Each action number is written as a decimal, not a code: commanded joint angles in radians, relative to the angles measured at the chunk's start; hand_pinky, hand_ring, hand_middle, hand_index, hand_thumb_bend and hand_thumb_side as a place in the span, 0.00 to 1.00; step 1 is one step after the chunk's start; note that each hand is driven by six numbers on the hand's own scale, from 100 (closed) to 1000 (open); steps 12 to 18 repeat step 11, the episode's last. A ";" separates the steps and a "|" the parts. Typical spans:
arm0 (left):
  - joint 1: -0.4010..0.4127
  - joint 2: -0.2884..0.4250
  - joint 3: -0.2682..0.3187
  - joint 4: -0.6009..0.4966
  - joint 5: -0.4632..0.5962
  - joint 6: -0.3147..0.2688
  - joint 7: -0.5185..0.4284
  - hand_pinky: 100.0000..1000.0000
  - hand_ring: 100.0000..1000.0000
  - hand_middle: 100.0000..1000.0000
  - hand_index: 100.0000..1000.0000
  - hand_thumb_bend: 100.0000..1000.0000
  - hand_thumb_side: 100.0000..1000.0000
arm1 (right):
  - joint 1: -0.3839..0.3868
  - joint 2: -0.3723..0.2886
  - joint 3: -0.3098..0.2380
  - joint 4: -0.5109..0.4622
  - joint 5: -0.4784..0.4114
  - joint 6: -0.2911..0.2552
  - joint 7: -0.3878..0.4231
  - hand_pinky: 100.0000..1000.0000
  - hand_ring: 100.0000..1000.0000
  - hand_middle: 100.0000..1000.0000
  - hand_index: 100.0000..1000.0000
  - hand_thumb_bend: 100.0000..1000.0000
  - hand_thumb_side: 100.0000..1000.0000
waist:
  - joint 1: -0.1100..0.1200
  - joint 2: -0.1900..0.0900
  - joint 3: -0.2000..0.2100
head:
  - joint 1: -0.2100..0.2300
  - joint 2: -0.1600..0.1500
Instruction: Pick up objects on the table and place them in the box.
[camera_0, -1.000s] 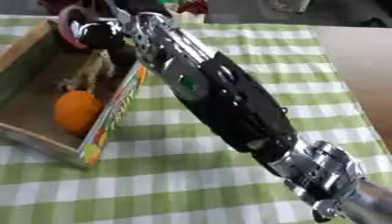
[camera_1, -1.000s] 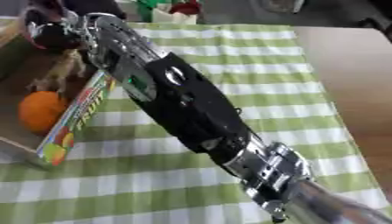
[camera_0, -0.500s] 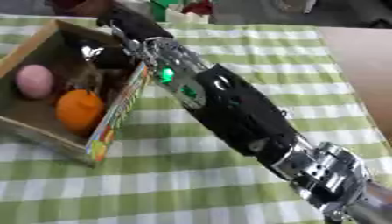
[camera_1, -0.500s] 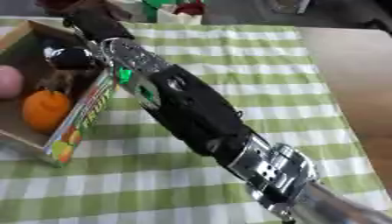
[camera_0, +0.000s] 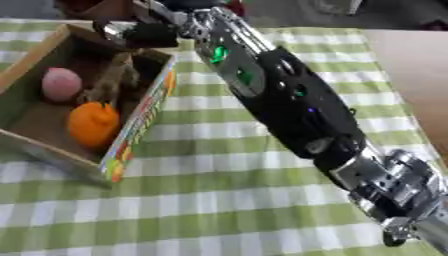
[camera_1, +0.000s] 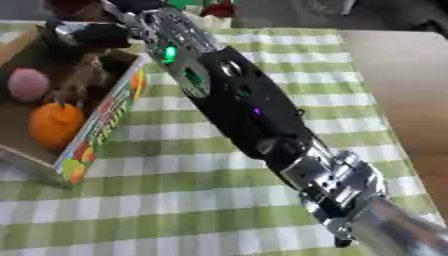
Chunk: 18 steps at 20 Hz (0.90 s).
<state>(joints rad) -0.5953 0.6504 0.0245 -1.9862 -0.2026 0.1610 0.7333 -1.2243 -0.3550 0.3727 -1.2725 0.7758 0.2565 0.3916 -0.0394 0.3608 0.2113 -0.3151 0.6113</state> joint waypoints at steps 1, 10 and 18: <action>0.005 0.024 0.019 -0.014 -0.003 0.005 0.007 0.75 0.74 0.73 0.85 0.00 0.98 | -0.024 -0.079 -0.049 -0.079 -0.038 -0.031 -0.026 0.81 0.93 0.91 0.93 0.00 1.00 | 0.013 -0.034 -0.006 | 0.015 0.016; 0.049 0.021 0.039 -0.014 -0.001 0.011 0.035 0.75 0.73 0.73 0.85 0.00 0.98 | 0.146 -0.263 -0.236 -0.275 -0.159 -0.148 -0.146 0.83 0.92 0.84 0.87 0.00 1.00 | 0.044 -0.043 -0.058 | 0.070 0.019; 0.055 0.021 0.042 -0.014 0.000 0.011 0.041 0.75 0.73 0.73 0.85 0.00 0.98 | 0.168 -0.271 -0.258 -0.297 -0.172 -0.157 -0.160 0.84 0.92 0.84 0.87 0.00 1.00 | 0.048 -0.042 -0.063 | 0.079 0.019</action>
